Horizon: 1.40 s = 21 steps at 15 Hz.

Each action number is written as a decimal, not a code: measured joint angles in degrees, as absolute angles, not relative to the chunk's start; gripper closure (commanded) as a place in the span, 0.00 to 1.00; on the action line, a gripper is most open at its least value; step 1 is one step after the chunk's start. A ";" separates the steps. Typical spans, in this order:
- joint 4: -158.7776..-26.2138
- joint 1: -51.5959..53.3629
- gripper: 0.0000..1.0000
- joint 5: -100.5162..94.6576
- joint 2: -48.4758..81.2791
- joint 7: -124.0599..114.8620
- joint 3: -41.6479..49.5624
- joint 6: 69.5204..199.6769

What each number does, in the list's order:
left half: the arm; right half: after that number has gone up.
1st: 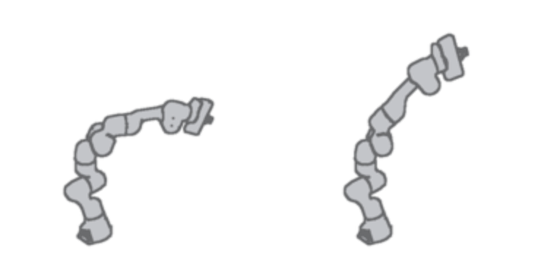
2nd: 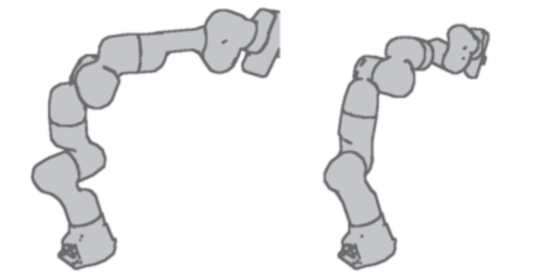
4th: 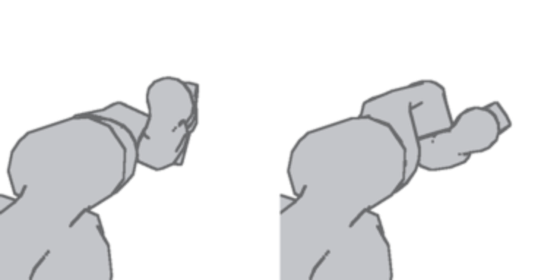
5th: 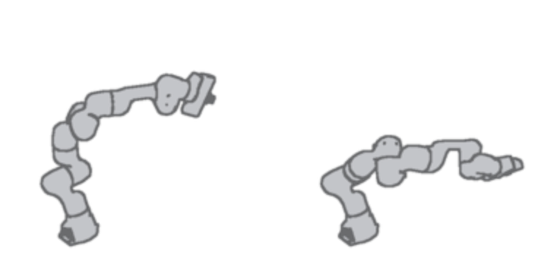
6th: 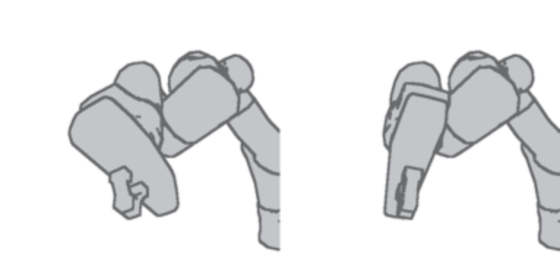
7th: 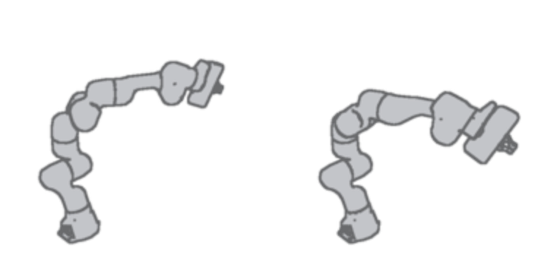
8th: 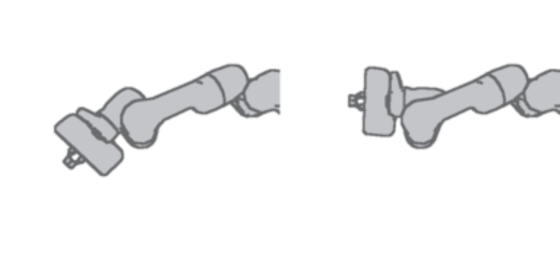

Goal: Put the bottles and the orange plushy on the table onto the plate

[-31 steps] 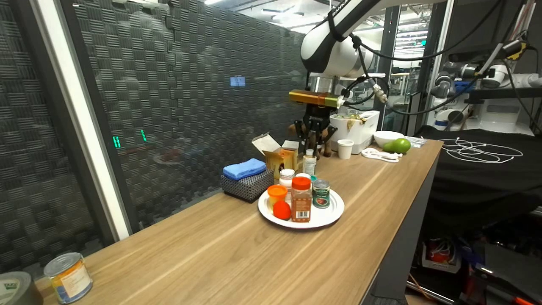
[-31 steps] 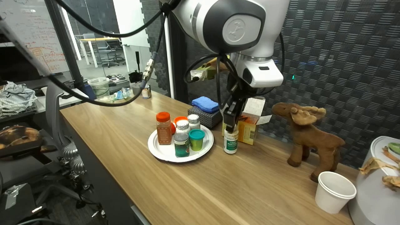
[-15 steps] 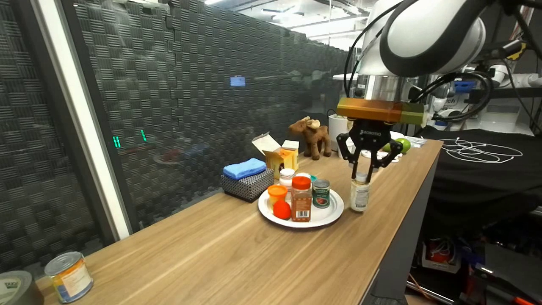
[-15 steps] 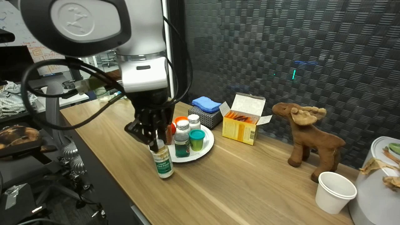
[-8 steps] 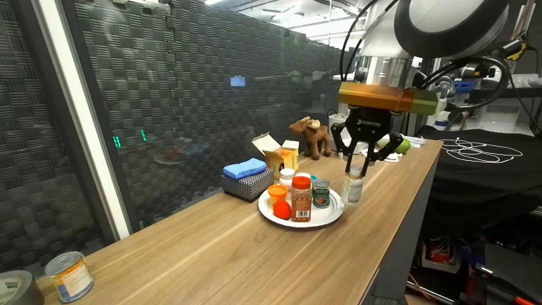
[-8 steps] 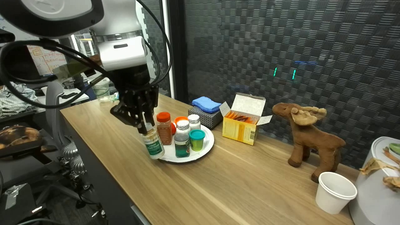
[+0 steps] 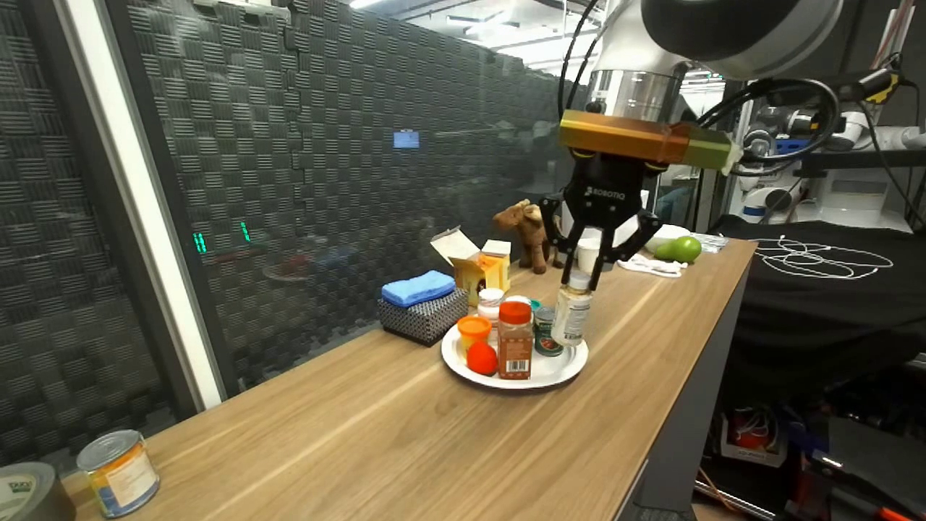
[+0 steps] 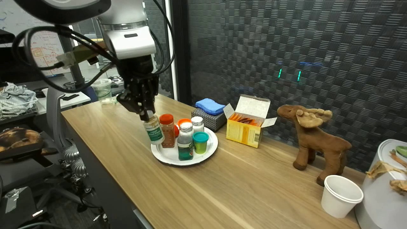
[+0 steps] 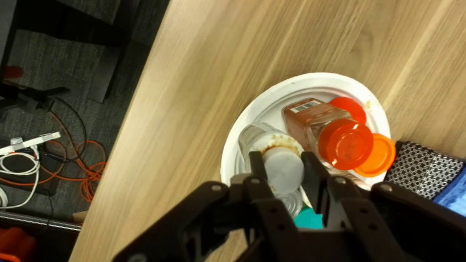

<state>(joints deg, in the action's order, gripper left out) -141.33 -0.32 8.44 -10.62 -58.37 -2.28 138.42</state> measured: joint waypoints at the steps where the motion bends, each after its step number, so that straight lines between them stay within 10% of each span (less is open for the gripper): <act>1: -140.33 -0.15 0.88 9.07 -9.88 -57.58 -2.28 138.33; 21: -133.29 -0.07 0.87 11.43 2.60 -52.81 -0.90 139.64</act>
<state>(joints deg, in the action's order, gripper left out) -133.29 -0.07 11.43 2.60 -52.81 -0.90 139.64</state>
